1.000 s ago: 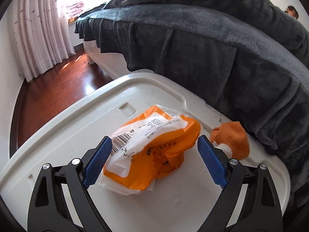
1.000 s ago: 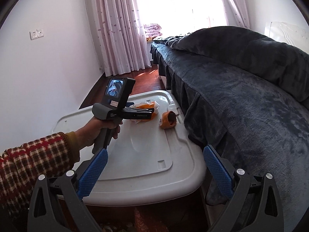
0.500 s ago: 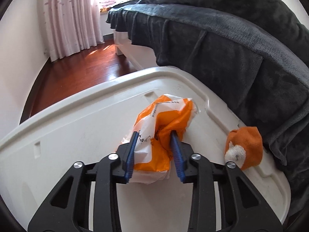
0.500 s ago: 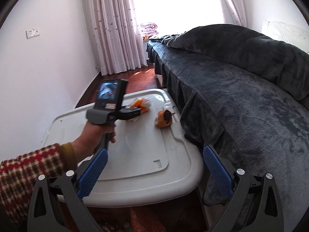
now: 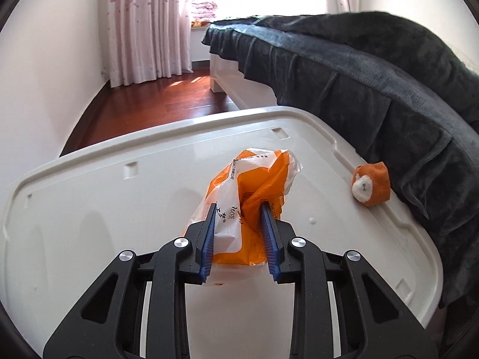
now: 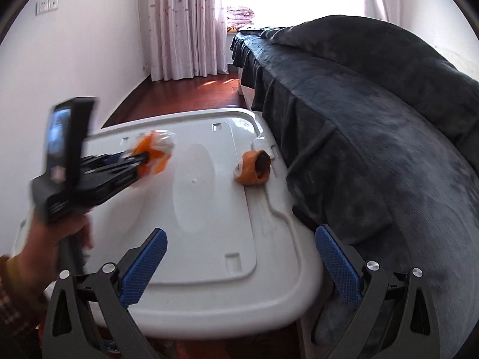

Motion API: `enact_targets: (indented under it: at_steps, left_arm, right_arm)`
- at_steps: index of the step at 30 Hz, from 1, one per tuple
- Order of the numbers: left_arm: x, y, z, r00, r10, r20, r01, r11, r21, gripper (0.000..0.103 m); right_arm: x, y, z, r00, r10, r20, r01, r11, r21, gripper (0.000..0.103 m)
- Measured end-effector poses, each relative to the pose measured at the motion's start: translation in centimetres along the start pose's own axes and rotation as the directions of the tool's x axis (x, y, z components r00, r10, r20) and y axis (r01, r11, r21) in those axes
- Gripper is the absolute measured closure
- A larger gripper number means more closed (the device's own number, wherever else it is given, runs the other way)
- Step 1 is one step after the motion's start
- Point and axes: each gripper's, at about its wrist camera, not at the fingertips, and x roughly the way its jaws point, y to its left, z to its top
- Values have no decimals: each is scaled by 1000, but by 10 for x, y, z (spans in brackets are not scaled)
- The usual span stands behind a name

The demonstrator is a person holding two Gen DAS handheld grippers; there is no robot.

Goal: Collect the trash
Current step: 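Grasp the orange-white bag with the left gripper while the right gripper grasps the orange plush toy, then drop the orange bag and plush toy into the bin, opening both grippers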

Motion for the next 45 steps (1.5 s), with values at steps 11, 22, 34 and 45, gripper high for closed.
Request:
enact_targets:
  at_steps: [11,22,34,45]
  left_arm:
    - [-60,31,-28,999,34,36,-30,996,-88,75]
    - [-71,36,-43,999,20,36,-16,995,-100,75]
    - [-121,36,-55,997,47,69,-37,990,-138,75]
    - [-216,47,-107,982,170,84,-149,966,-211,75]
  right_arm:
    - [128,17,71,990,-140,1,140,990,-7,7]
    - [175,2,77,978,-145,-153,150,988,22,70]
    - [77,37,59,998,-57,-19,56,997,-50,73]
    - [-75,100,-6,984,140,108,-130,987,-93,73]
